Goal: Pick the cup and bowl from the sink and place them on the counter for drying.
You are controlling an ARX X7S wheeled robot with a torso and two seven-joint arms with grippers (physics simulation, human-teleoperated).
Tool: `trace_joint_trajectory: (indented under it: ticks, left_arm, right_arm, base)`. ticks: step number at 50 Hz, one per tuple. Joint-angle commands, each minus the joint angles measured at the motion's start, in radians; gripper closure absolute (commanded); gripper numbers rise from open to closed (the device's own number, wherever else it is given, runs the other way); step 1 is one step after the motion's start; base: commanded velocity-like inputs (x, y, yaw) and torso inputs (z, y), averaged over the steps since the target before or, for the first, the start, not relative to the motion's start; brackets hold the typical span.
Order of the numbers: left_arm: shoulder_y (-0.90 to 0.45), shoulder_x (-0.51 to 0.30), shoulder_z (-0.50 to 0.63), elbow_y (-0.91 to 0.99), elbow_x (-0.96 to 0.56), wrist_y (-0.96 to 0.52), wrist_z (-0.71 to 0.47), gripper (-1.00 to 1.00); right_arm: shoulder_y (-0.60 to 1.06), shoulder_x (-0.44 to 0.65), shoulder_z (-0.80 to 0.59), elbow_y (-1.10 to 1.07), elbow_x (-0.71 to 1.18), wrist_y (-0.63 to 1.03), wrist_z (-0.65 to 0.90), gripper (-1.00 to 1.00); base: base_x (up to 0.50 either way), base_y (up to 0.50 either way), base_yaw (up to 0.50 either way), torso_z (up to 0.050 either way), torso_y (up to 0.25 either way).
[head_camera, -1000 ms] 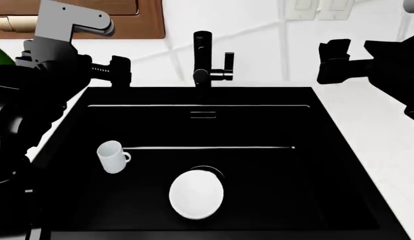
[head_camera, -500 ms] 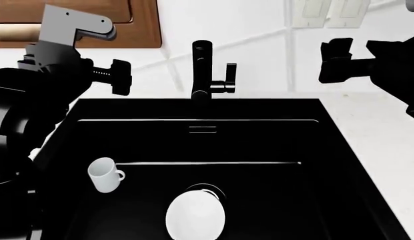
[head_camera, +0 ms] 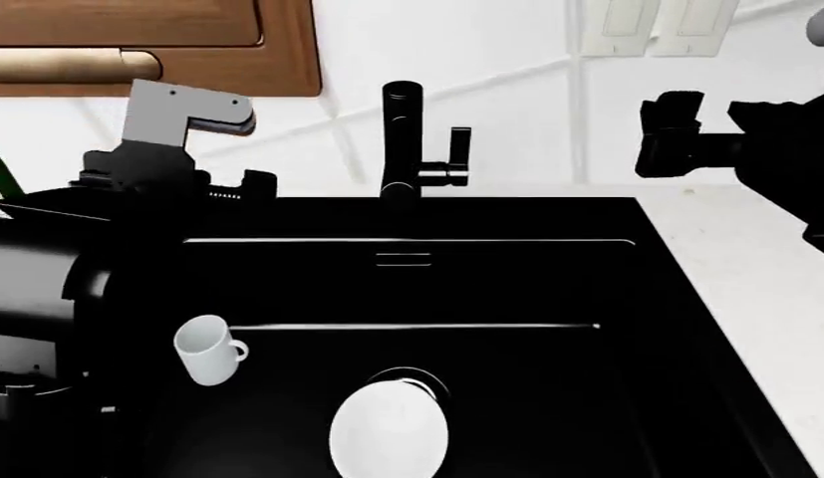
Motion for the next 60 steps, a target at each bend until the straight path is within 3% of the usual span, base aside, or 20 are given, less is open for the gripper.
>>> trace_joint_trajectory:
  ticks: [1,5,7,21,35,45,50,60]
  left_arm:
    - [0.059,0.095,-0.110,-0.050,-0.009,-0.021,-0.042,-1.00]
    - [0.097,0.118,-0.120,-0.076,0.006,0.015,-0.069,-1.00]
    - [0.113,0.101,-0.056,-0.095,0.028,0.073,-0.075,-1.00]
    - [0.097,0.132,-0.134,-0.513,0.107,0.374,-0.177,-1.00]
    - [0.107,0.150,-0.170,-0.638,0.105,0.485,-0.212,-1.00]
    - [0.054,0.153,-0.179,-0.908,0.115,0.625,-0.224,-1.00]
    - [0.074,0.156,-0.206,-0.921,0.114,0.697,-0.264,-1.00]
    - [-0.021,0.149,-0.229,-1.236,0.124,0.906,-0.307,-1.00]
  right_arm:
    - [-0.050,0.000,0.011,0.005,0.002,-0.034,-0.008,-1.00]
    - [-0.044,0.001,-0.001,0.017,0.000,-0.041,-0.013,-1.00]
    - [-0.044,0.001,0.001,0.016,0.003,-0.043,-0.011,-1.00]
    - [-0.055,0.007,0.006,0.013,0.024,-0.050,0.006,-1.00]
    - [-0.081,0.012,0.009,0.011,0.039,-0.065,0.010,-1.00]
    - [-0.109,0.025,0.030,-0.002,0.070,-0.057,0.025,-1.00]
    - [-0.115,0.028,0.040,-0.008,0.087,-0.052,0.039,-1.00]
    - [-0.139,0.038,0.064,-0.024,0.132,-0.039,0.072,-1.00]
  base:
    - [0.00,0.00,0.00,0.000,0.000]
    - [0.00,0.00,0.00,0.000,0.000]
    - [0.00,0.00,0.00,0.000,0.000]
    - [0.00,0.00,0.00,0.000,0.000]
    - [0.00,0.00,0.00,0.000,0.000]
    - [0.00,0.00,0.00,0.000,0.000]
    - [0.00,0.00,0.00,0.000,0.000]
    - [0.00,0.00,0.00,0.000,0.000]
